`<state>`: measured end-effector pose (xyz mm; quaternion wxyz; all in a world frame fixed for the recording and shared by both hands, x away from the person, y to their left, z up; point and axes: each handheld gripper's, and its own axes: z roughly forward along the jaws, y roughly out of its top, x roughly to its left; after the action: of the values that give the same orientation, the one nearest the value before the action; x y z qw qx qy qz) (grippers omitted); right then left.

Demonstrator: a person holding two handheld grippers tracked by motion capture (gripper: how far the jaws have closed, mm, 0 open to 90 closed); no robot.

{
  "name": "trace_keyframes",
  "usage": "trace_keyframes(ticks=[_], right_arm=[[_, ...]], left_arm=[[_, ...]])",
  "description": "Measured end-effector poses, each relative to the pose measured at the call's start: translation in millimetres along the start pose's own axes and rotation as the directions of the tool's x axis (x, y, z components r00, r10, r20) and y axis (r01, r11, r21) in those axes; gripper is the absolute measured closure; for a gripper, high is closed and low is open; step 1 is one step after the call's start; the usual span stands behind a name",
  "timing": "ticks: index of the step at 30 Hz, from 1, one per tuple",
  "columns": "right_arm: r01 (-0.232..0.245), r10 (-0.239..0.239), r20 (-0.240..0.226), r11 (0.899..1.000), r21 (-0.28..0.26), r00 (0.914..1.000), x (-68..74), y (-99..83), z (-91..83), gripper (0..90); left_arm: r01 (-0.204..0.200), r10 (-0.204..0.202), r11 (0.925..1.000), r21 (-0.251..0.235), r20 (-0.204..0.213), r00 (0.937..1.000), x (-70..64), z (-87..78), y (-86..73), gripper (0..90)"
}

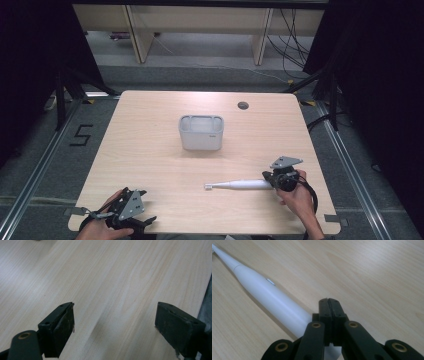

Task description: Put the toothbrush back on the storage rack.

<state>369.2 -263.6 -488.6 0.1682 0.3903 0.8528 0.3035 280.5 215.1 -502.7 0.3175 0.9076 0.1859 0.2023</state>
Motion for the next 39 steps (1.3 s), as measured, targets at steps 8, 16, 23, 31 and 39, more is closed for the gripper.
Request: trace_keyframes(ticks=[8, 16, 23, 31, 39], right_arm=[[-0.013, 0.013, -0.01, 1.0, 0.009, 0.9999, 3.6, -8.5, -6.2, 90.0], [-0.041, 0.041, -0.012, 0.999, 0.009, 0.9991, 13.5, -15.6, -10.8, 89.7], [-0.017, 0.018, -0.024, 0.999, 0.036, 0.9995, 20.0, -19.3, -16.4, 89.6], [0.025, -0.025, -0.014, 0.999, 0.026, 0.9996, 29.5, -23.2, -24.7, 89.6], [0.035, -0.034, -0.024, 0.999, 0.04, 0.9991, 38.9, -27.2, -29.2, 89.6]], left_arm=[[-0.026, 0.026, 0.9993, 0.025, 0.004, 0.9996, 1.9, -1.5, 0.3, 15.6], [0.002, -0.002, 1.0, -0.001, 0.001, 1.0, -0.4, 0.2, 0.2, 15.6], [-0.008, 0.008, 0.9999, 0.009, -0.001, 1.0, 0.6, -0.3, 0.2, 15.7], [0.001, -0.001, 1.0, 0.0, -0.001, 1.0, -0.1, -0.1, 0.2, 15.6], [-0.02, 0.021, 0.9995, 0.023, -0.021, 0.9996, 0.7, -1.2, 0.7, 15.7]])
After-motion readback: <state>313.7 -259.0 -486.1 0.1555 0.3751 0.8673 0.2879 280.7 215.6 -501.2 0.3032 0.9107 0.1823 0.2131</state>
